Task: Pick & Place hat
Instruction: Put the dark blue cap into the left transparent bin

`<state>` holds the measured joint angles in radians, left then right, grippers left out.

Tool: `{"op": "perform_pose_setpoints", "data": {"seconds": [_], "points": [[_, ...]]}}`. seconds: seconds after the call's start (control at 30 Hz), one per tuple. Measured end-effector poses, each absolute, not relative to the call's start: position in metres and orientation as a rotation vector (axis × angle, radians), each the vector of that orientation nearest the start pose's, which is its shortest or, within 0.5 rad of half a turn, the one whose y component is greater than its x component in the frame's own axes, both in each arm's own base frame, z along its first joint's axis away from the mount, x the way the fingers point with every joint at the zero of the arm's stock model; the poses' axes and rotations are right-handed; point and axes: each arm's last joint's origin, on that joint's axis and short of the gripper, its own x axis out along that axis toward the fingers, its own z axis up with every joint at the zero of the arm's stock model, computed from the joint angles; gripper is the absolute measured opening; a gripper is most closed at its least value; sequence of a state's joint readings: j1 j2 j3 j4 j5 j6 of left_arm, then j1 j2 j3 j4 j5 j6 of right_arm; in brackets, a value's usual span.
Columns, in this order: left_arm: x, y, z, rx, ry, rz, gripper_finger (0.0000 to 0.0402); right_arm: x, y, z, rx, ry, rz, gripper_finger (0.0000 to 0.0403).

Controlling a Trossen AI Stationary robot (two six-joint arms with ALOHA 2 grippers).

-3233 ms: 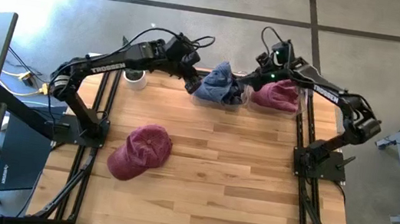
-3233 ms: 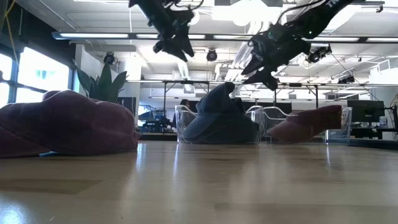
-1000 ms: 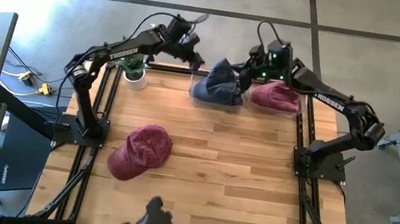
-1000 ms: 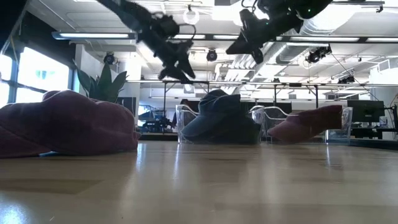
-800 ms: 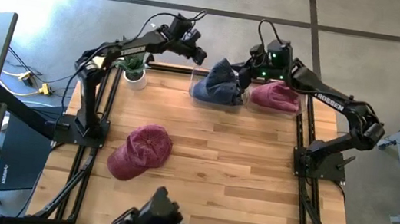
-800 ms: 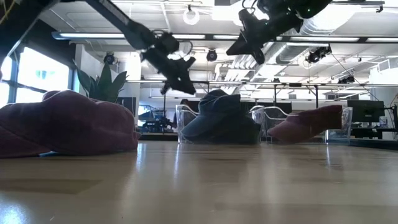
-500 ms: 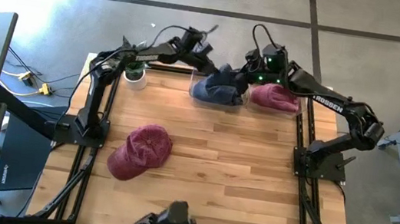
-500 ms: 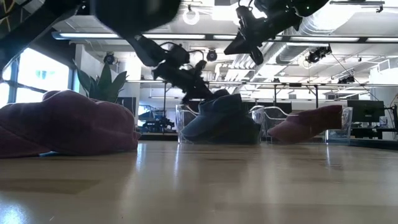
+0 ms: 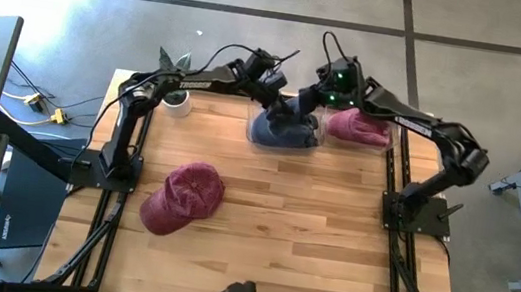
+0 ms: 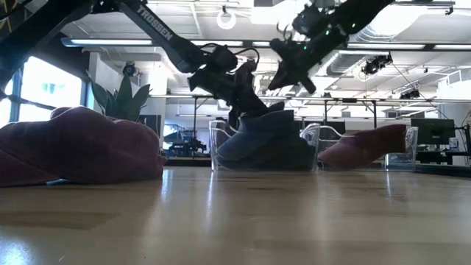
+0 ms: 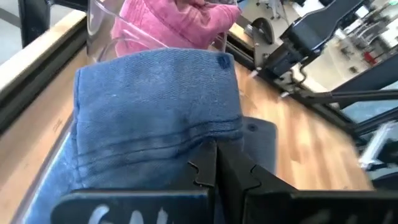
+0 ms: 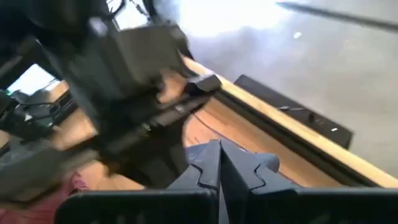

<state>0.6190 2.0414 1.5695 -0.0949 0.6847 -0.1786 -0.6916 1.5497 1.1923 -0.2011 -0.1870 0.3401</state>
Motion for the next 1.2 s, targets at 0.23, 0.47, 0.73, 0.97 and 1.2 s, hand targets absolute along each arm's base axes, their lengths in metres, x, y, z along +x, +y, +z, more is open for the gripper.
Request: {"op": "perform_pose_setpoints", "data": {"seconds": [0.23, 0.47, 0.73, 0.97, 1.2], "points": [[0.358, 0.252, 0.252, -0.654, 0.549, -0.027, 0.0000, 0.276, -0.247, 0.252, 0.685, 0.442, -0.493, 0.0001], [0.329, 0.234, 0.273, -0.590, 0.749, 0.165, 0.0000, 0.287, -0.258, 0.216, 0.792, 0.490, -0.407, 0.0001], [0.326, 0.235, 0.273, -0.525, 0.784, 0.250, 0.0000, 0.289, -0.244, 0.210, 0.824, 0.605, -0.437, 0.0000], [0.335, 0.241, 0.274, -0.450, 0.715, 0.285, 0.0000, 0.275, -0.235, 0.249, 0.853, 0.507, -0.460, 0.0000], [0.354, 0.256, 0.263, -0.396, 0.583, 0.318, 0.0001, 0.261, -0.230, 0.277, 0.798, 0.429, -0.502, 0.0000]]}}
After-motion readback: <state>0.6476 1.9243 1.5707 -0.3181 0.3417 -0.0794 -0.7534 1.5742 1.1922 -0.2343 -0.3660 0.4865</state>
